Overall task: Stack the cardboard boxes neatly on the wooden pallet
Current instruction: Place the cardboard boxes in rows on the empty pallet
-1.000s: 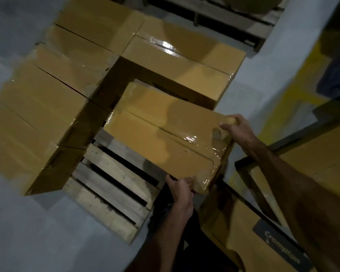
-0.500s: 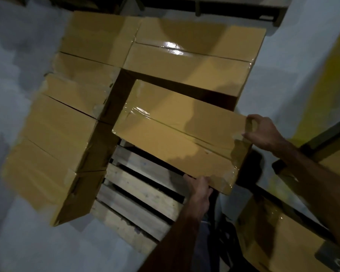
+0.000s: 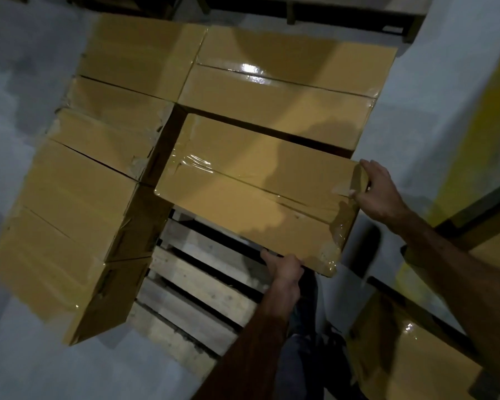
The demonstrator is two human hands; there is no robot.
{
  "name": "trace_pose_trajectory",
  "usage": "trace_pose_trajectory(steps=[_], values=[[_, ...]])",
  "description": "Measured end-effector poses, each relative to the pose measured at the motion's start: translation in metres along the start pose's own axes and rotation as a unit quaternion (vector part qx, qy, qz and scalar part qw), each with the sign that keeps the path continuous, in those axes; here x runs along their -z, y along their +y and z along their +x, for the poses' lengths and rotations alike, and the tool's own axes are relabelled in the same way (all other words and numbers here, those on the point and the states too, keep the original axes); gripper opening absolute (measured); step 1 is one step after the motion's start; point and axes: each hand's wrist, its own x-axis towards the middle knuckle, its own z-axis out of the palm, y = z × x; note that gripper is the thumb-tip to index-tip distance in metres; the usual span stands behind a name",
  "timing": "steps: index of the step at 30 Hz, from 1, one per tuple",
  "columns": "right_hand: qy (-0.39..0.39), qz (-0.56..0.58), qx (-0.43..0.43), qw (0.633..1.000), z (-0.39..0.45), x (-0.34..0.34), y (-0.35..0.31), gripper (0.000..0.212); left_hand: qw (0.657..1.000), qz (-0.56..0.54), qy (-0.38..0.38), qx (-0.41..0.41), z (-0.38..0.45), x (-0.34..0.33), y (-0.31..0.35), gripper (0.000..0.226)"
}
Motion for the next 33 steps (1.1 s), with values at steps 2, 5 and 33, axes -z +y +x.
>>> trace_pose_trajectory(steps=[2, 5, 33], values=[[0.007, 0.008, 0.01, 1.0, 0.002, -0.003, -0.003, 0.088, 1.0, -0.005, -0.003, 0.003, 0.0, 0.003, 0.005, 0.091], [0.015, 0.065, 0.005, 0.998, 0.005, -0.01, -0.007, 0.094, 1.0, -0.002, -0.005, 0.001, 0.002, 0.007, 0.012, 0.097], [-0.017, 0.08, -0.006, 0.997, 0.007, -0.036, -0.03, 0.053, 0.999, -0.023, 0.022, -0.024, 0.025, 0.023, 0.048, 0.097]])
